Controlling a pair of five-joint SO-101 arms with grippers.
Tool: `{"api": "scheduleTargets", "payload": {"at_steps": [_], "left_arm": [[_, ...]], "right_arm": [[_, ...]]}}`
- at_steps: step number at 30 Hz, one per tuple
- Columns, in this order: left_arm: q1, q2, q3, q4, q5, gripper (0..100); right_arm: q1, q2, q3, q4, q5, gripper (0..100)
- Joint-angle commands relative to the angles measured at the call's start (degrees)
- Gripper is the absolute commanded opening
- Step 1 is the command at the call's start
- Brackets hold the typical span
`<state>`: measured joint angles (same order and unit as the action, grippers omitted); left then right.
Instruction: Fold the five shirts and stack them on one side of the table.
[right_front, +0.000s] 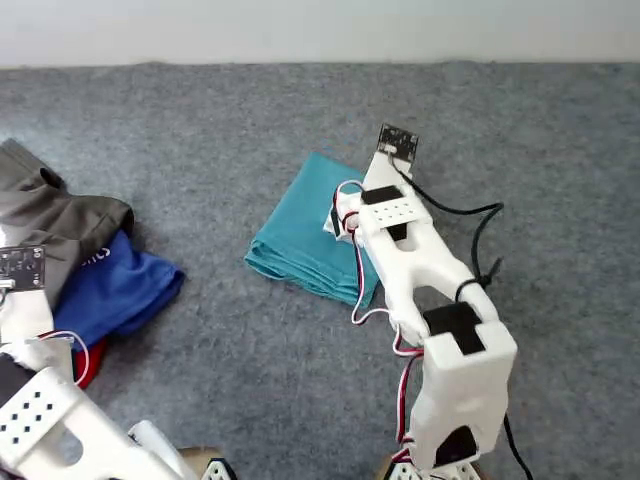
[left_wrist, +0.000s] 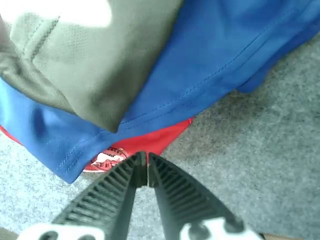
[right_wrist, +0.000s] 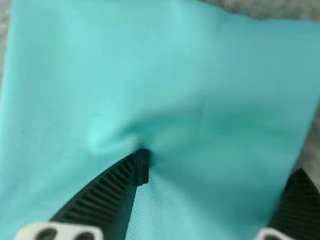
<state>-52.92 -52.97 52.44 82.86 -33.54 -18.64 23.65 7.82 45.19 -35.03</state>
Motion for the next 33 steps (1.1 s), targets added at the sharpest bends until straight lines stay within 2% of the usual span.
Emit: {"api": "scheduleTargets", "payload": {"at_steps": [1,7,9,14,21,27,33], "left_arm": [[0.0,-0.3,-0.6,-0.7,-0.1,2],[0.0,-0.3,-0.6,-0.5,0.0,2],[-0.1,-0.3,-0.6,-0.4,0.0,2],[-0.1,-0.3,-0.6,-0.4,0.0,2],[-0.1,-0.3,-0.6,-0.4,0.1,2],[-0.1,-0.3,-0.6,-0.3,0.1,2],[-0.1,-0.3,-2.9,3.3,0.1,2]], "right_arm": [[-0.3,2.2,-1.1,-3.0,-0.5,35.9],[-0.1,2.5,-1.1,-2.2,0.4,6.2],[0.0,2.3,-1.1,-1.5,3.3,0.2],[2.5,-1.3,-3.8,6.5,9.1,1.1],[10.9,-10.4,-8.6,19.8,25.9,0.9],[25.2,-14.5,-8.8,25.2,45.2,0.9],[41.7,-14.9,-9.2,22.9,65.0,0.9]]}}
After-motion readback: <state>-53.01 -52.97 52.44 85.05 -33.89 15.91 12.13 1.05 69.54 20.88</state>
